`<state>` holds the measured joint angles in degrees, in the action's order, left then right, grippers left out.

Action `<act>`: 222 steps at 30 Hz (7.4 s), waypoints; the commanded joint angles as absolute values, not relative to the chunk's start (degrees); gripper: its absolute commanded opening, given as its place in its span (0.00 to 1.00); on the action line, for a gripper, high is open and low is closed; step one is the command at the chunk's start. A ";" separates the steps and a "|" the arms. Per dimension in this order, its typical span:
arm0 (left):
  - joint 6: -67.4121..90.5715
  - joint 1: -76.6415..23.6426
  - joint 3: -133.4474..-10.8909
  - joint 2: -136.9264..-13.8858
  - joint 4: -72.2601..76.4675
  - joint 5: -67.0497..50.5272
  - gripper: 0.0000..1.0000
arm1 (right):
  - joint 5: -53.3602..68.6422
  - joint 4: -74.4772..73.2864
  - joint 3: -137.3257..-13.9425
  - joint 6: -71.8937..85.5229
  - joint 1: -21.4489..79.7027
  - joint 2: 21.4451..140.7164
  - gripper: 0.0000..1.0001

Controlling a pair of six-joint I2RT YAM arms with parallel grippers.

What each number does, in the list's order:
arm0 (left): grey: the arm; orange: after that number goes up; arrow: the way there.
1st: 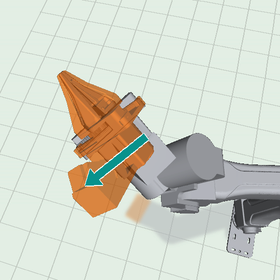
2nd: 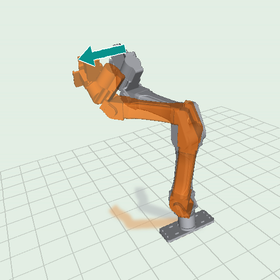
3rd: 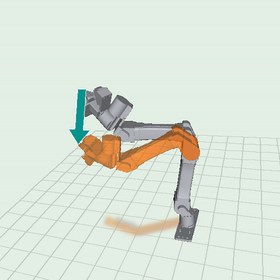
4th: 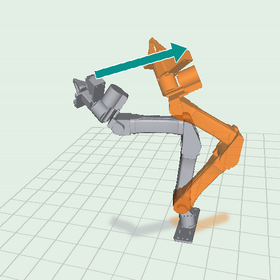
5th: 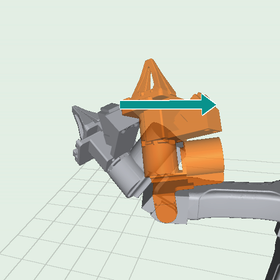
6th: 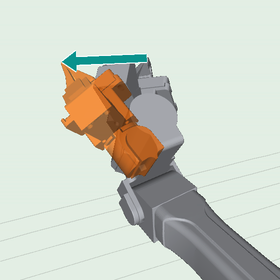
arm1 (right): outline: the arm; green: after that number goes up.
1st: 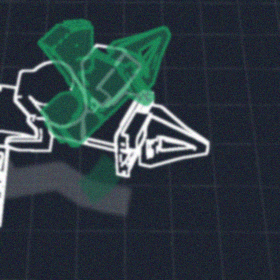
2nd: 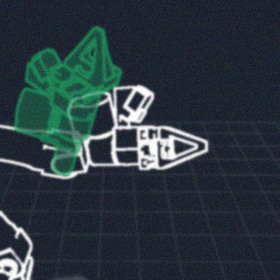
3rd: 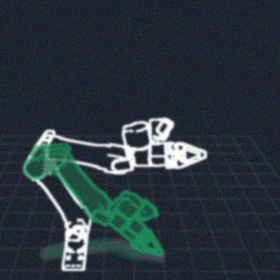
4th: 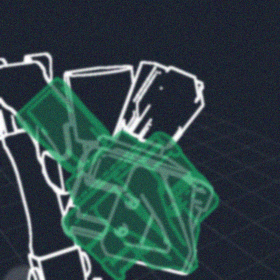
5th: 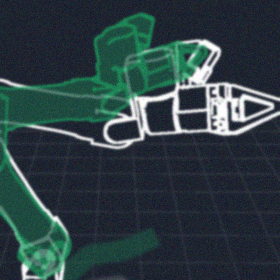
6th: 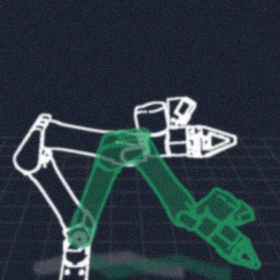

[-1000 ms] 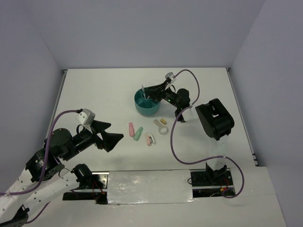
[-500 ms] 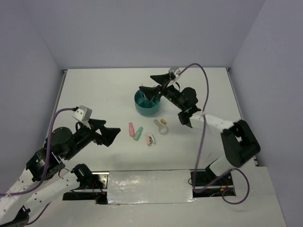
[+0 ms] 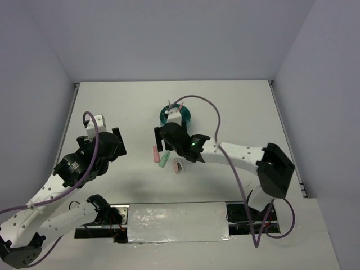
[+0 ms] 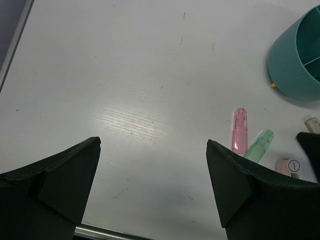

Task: Sort the stationery into containers
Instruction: Pick up the stationery from the center of the board, then place the stationery in the storage box, then pick up the stationery from the center of the board.

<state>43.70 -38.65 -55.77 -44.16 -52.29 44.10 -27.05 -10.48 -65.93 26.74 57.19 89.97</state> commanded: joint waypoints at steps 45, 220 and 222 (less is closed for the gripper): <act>33.93 -37.44 -52.65 -36.04 -42.63 34.72 0.99 | -22.50 -21.27 -75.06 39.02 59.50 114.96 0.42; 38.94 -32.61 -53.52 -30.59 -46.76 42.36 0.99 | -0.29 -17.09 -79.64 21.27 60.29 118.15 0.00; 38.76 -32.61 -53.35 -30.50 -46.41 41.93 0.99 | 2.63 -12.59 -76.21 19.35 60.21 115.24 0.00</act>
<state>40.42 -32.86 -52.80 -31.14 -48.84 42.11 -8.91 -16.45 -80.97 21.96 59.20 118.28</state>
